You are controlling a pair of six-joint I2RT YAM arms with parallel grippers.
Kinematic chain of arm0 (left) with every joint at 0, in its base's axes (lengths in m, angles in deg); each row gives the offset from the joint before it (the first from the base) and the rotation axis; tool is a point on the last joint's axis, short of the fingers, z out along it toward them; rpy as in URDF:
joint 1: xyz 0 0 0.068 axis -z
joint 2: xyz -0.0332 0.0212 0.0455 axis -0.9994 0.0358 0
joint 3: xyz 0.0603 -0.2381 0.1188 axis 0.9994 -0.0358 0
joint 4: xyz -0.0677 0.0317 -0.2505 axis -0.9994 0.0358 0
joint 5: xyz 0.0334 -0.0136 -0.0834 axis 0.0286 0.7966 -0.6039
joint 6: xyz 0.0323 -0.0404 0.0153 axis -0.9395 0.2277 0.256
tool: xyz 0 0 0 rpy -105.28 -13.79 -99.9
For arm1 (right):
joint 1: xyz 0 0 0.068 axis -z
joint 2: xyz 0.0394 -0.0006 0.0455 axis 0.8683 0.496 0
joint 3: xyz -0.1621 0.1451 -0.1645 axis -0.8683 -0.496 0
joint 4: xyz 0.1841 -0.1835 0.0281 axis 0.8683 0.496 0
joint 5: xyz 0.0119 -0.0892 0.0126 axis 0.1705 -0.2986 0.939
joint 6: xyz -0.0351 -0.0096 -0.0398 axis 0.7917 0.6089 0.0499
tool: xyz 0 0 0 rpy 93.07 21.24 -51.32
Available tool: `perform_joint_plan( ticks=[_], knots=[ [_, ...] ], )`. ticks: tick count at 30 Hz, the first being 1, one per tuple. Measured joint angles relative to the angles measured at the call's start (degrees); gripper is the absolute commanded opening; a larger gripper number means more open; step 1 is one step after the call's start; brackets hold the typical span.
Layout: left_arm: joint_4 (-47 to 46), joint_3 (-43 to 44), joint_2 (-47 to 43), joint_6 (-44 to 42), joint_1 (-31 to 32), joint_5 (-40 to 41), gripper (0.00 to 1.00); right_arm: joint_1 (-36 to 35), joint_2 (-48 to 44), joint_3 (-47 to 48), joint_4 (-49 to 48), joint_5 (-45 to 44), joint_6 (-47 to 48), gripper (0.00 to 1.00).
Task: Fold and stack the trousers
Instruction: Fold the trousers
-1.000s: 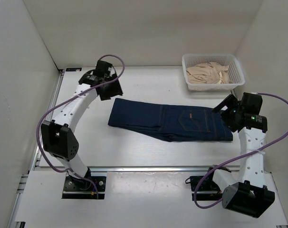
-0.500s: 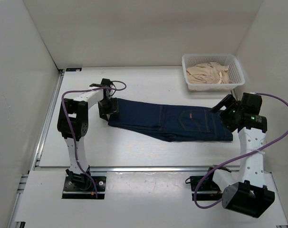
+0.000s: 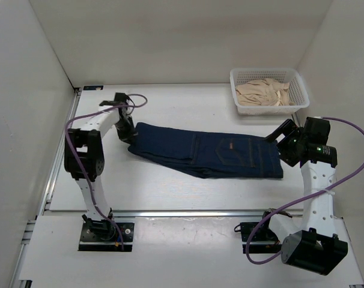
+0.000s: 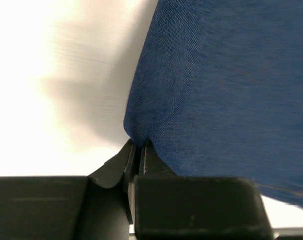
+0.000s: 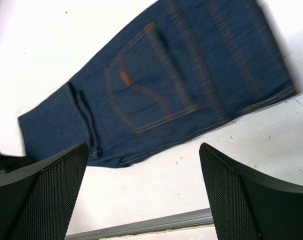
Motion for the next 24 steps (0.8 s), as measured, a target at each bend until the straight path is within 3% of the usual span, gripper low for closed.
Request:
perform_joint_plan(
  ticks=[3,6,10,14,20,24],
  knots=[
    [3.0,5.5,-3.3,-0.2,-4.2,2.6,0.10,-0.2,-0.1,0.0,0.0,0.0,0.0,0.95],
    [6.1,16.7,-4.7,-1.1,-7.8,5.9,0.10,-0.5,-0.8,-0.4,0.0,0.2,0.0,0.95],
    [8.7,28.3,-6.7,-2.8,-8.4,9.0,0.10,-0.6,-1.7,-0.9,0.2,0.5,0.0,0.95],
    [10.5,31.5,-9.2,-2.7,-1.7,9.7,0.10,-0.6,-1.9,-0.9,0.2,0.7,0.1,0.95],
    [10.6,28.5,-10.6,2.2,12.7,10.7,0.10,-0.6,-1.9,-0.9,0.2,0.7,0.3,0.95],
    [10.7,27.4,-10.6,6.1,18.4,12.0,0.10,-0.6,-1.9,-0.9,0.2,0.7,0.4,0.95]
  ],
)
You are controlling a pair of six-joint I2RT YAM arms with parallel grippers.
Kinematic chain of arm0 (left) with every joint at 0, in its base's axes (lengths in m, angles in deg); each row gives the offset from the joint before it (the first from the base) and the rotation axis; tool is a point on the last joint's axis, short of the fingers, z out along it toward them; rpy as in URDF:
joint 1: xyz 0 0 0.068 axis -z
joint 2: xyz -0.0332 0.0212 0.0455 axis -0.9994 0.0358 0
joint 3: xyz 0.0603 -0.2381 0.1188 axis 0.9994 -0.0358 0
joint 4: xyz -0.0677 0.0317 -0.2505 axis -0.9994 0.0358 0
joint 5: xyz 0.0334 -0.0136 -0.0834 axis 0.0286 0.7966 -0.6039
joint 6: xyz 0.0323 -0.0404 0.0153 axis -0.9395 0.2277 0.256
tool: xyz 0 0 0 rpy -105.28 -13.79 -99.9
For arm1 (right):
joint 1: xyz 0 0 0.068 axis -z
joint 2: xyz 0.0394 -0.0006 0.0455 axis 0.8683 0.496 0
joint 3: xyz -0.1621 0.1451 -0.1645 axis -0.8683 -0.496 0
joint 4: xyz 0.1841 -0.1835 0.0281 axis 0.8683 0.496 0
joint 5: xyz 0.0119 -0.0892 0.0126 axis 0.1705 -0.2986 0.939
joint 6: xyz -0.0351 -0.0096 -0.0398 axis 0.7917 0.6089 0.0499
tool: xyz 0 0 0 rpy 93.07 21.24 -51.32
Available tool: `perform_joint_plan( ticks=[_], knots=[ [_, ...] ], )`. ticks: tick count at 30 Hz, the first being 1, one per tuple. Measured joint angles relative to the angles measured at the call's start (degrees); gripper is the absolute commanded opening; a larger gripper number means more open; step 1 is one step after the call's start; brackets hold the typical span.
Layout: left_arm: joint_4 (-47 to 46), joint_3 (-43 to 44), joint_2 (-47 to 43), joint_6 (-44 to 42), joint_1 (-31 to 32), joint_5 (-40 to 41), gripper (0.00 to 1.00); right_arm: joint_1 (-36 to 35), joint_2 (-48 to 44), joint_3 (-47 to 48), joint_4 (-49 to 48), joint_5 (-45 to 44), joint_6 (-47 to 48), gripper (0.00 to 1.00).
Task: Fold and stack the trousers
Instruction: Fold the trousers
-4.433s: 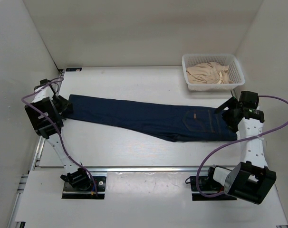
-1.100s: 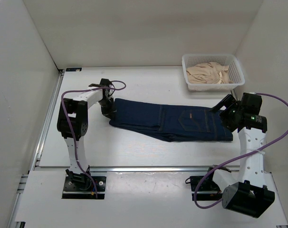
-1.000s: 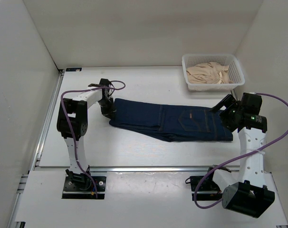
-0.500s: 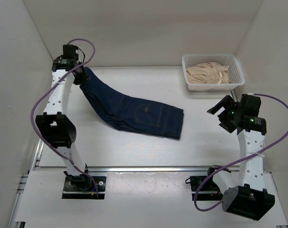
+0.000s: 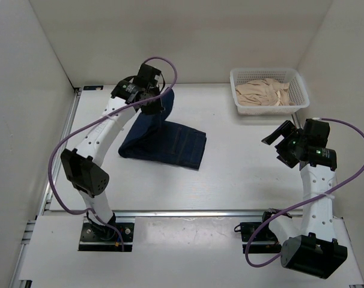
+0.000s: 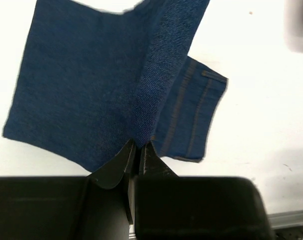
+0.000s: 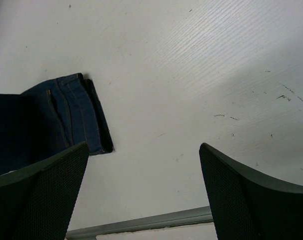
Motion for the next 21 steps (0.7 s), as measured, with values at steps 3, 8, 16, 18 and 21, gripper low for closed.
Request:
perform_joint_plan(
  ticks=[3,8,16,18,21],
  knots=[
    [-0.1,0.0,0.0,1.9,2.8,0.8,0.10,0.0,0.0,0.0,0.0,0.0,0.0,0.95],
    [-0.4,0.0,0.5,4.7,7.3,2.1,0.10,0.0,0.0,0.0,0.2,0.0,0.2,0.95],
    [-2.6,0.0,7.9,7.5,16.4,-0.1,0.80,0.0,0.0,-0.2,0.6,0.0,0.7,0.95],
    [-3.3,0.1,10.4,7.7,18.8,-2.0,0.79,0.0,0.0,-0.7,0.6,0.0,0.9,0.95],
    [-2.6,0.1,11.6,7.1,20.5,-3.6,0.73,-0.1,0.1,-1.8,0.6,0.4,1.4,0.95]
  ],
)
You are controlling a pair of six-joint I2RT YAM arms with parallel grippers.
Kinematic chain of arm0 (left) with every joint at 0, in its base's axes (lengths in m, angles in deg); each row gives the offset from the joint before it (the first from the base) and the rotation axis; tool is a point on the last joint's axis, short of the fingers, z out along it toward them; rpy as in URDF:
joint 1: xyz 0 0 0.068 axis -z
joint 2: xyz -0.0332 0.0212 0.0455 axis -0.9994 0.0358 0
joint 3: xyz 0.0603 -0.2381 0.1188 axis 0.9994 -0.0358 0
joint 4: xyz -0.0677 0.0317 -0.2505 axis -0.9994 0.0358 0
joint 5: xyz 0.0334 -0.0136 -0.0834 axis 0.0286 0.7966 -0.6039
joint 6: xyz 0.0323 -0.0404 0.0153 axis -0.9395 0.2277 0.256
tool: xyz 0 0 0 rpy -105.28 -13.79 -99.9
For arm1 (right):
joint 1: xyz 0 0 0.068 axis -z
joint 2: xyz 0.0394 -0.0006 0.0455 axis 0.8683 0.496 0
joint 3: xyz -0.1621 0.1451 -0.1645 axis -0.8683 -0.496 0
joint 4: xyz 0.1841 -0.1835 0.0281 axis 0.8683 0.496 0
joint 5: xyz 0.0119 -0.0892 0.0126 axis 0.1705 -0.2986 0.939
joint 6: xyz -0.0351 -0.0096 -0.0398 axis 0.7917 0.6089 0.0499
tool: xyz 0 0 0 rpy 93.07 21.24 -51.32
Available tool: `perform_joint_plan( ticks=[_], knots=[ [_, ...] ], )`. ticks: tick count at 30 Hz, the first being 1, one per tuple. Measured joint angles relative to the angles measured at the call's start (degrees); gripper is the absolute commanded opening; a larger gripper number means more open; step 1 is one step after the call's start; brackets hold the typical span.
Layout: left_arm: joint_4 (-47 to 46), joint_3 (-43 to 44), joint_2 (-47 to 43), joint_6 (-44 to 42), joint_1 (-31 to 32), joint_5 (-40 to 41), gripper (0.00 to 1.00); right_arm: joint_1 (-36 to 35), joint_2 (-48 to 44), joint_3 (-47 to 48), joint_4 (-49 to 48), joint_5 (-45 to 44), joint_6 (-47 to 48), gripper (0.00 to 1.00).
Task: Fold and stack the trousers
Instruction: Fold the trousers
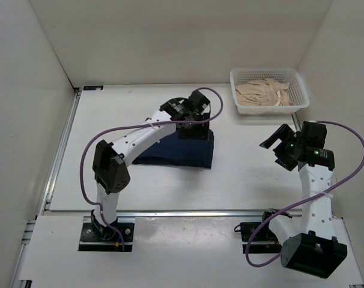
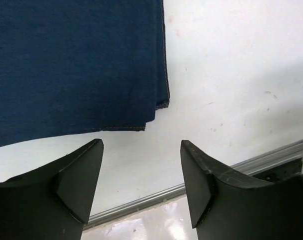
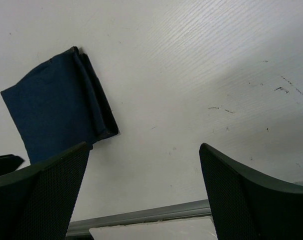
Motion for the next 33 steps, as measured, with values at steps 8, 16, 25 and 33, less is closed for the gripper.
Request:
perform_joint_plan(
  ticks=[8,16,25,33],
  knots=[
    [-1.7,-6.8,-13.0,-2.5,-19.6,-0.1,0.44,-12.8,8.6,-1.0,-3.8,0.9,2.0,0.58],
    [-5.1,-26.5,-17.7,-3.5,-33.4,1.4,0.10,-40.9,32.1,14.3,-6.8,-3.2,3.2,0.26],
    [-11.3,-39.5,-7.1,-1.5,-32.9,-3.3,0.10,-42.5,57.1,22.0,-11.1,-5.9,3.6,0.25],
    [-8.6,-44.8,-18.6,-0.9,-30.4,-3.2,0.44,-40.4,52.8,24.2,-7.7,-13.3,2.8,0.92]
  ],
)
